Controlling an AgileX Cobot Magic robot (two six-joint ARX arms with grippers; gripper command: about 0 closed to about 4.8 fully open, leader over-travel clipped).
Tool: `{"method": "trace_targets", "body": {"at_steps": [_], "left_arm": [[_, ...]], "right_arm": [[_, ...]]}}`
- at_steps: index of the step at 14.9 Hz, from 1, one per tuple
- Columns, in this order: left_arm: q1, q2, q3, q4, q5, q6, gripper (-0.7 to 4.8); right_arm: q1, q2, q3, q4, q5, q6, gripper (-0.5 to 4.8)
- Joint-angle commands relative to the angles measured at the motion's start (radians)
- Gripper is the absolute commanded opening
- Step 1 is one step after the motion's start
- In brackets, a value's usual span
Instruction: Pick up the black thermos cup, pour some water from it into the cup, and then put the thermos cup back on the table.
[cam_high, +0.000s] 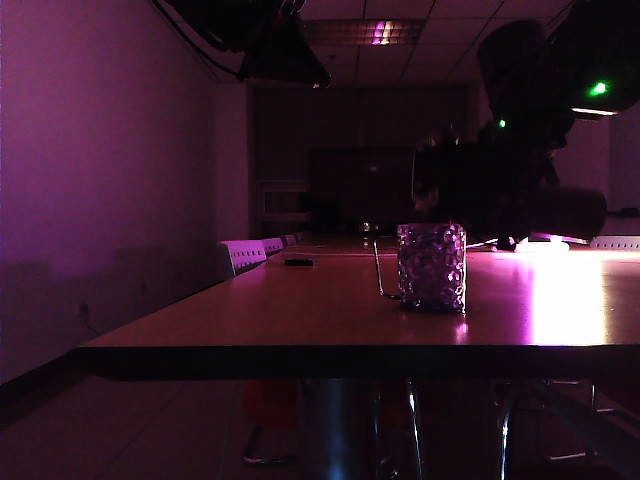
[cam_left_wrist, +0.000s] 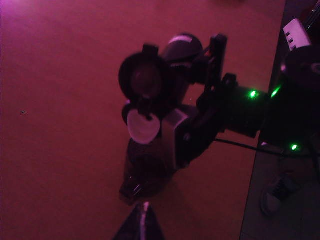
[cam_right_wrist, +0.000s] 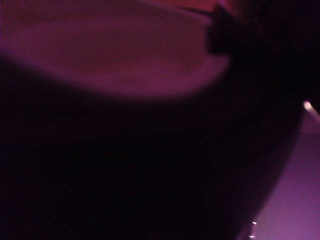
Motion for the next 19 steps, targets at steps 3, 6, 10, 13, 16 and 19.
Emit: {"method": "trace_targets", "body": {"at_steps": [3, 6, 10, 13, 16, 19], "left_arm": [[0.0, -0.008, 0.005, 0.007, 0.01, 0.001, -0.08], [0.0, -0.008, 0.005, 0.007, 0.01, 0.001, -0.08], [0.0, -0.008, 0.005, 0.007, 0.01, 0.001, -0.08], [-0.001, -0.008, 0.005, 0.005, 0.011, 0.0, -0.08], [-0.001, -0.008, 0.005, 0.005, 0.011, 0.0, -0.08], [-0.001, -0.008, 0.005, 0.006, 0.011, 0.0, -0.08]], "right_arm": [[0.002, -0.019, 0.01, 0.08, 0.019, 0.037, 1.36], [0.002, -0.029, 0.002, 0.031, 0.019, 0.098, 1.36], [0.002, -0.104, -0.076, 0.035, 0.016, 0.134, 1.36], [0.003, -0.104, -0.077, 0.038, 0.024, 0.079, 1.35], [0.003, -0.104, -0.077, 0.039, 0.034, 0.031, 1.35], [0.003, -0.104, -0.077, 0.04, 0.034, -0.015, 1.35]]}}
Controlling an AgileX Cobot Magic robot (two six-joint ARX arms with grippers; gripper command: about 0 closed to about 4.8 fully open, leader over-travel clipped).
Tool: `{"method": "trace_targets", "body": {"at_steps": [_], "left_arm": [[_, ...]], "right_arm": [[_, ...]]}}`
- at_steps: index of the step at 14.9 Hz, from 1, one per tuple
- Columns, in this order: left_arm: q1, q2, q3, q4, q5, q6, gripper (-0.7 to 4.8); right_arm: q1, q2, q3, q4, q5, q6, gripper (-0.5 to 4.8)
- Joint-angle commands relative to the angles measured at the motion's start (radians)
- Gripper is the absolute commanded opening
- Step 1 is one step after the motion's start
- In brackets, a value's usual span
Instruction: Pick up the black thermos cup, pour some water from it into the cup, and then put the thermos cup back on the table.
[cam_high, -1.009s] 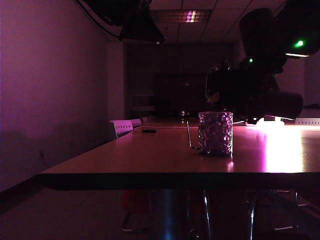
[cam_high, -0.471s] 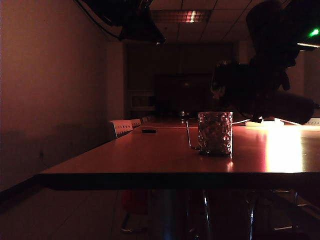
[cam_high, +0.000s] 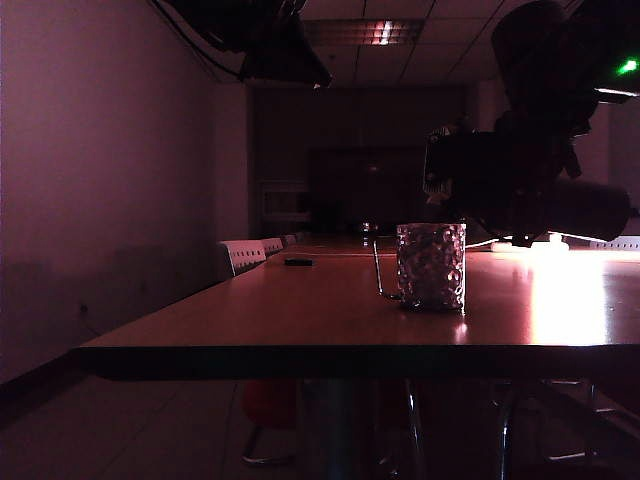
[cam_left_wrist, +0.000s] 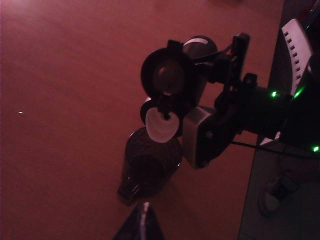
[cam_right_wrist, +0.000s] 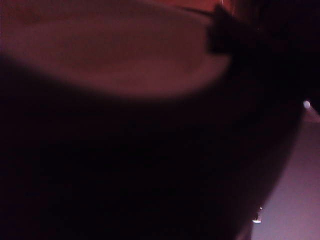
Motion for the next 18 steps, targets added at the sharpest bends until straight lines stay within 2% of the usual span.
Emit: {"method": "trace_targets", "body": {"at_steps": [1, 4, 18], "left_arm": [[0.0, -0.008, 0.007, 0.006, 0.008, 0.0, -0.08], [0.0, -0.008, 0.007, 0.006, 0.008, 0.0, -0.08], [0.0, -0.008, 0.007, 0.005, 0.008, 0.0, -0.08]], "right_arm": [[0.002, -0.013, 0.011, 0.073, 0.013, -0.087, 1.35], [0.002, -0.013, 0.011, 0.073, 0.018, -0.153, 1.35], [0.002, -0.013, 0.012, 0.117, 0.023, -0.218, 1.36]]}}
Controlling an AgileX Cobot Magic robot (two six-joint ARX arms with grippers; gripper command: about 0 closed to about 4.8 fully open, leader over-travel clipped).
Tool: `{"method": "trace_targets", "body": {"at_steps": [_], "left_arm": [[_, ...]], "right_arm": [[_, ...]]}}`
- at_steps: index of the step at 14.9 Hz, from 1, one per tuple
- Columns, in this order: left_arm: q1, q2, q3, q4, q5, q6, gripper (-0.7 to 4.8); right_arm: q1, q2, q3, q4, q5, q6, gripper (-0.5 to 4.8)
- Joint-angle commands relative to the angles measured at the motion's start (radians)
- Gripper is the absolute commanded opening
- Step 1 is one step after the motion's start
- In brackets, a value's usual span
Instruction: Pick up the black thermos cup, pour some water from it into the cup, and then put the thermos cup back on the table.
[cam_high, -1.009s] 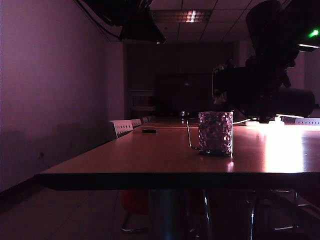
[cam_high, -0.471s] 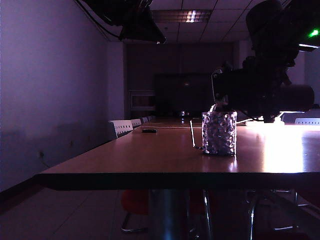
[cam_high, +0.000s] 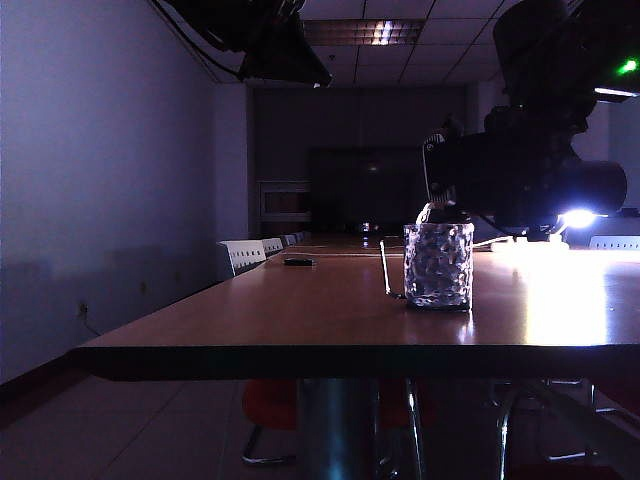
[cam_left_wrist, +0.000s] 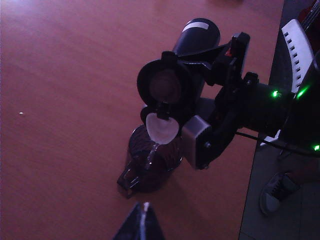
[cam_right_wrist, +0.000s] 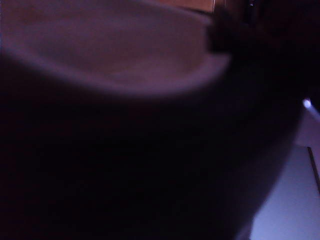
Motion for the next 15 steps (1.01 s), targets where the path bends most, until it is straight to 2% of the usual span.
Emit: {"method": "trace_targets", "body": {"at_steps": [1, 15], "left_arm": [[0.0, -0.008, 0.005, 0.005, 0.008, 0.0, -0.08], [0.0, -0.008, 0.005, -0.002, 0.009, -0.003, -0.08]], "right_arm": [[0.002, -0.014, 0.011, 0.072, 0.016, -0.017, 1.36], [0.002, -0.014, 0.011, 0.072, 0.017, -0.059, 1.36]]}}
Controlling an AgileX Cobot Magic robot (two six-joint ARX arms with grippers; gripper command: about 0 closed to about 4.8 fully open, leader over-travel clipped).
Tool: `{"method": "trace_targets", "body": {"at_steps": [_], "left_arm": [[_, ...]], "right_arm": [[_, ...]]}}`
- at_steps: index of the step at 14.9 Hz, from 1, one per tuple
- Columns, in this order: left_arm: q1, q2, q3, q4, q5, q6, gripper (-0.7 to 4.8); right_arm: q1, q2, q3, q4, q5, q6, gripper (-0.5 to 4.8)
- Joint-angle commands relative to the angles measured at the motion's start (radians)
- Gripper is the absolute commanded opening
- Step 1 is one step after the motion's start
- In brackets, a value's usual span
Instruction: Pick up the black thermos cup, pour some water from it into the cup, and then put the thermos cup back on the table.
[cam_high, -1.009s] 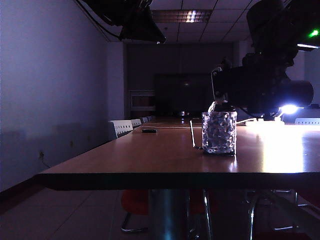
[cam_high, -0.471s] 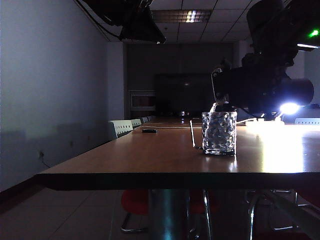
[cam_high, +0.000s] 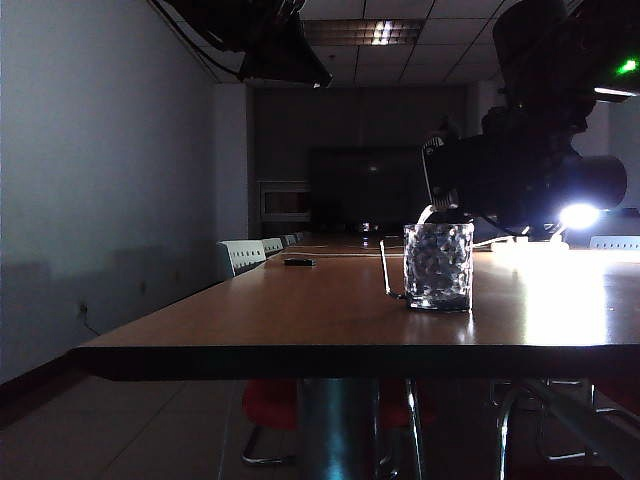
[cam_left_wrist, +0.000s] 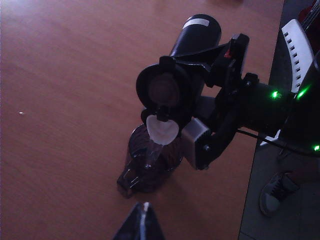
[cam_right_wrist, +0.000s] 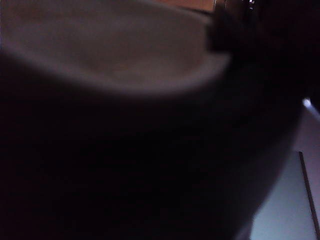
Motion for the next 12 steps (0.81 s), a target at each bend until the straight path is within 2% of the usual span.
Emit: {"method": "trace_targets", "body": {"at_steps": [1, 12], "left_arm": [[0.0, -0.008, 0.006, -0.002, 0.008, -0.002, -0.08], [0.0, -0.008, 0.005, -0.002, 0.021, -0.003, -0.08]], "right_arm": [[0.001, -0.014, 0.011, 0.072, 0.01, -0.008, 1.36], [0.001, -0.014, 0.011, 0.072, 0.01, -0.033, 1.36]]}}
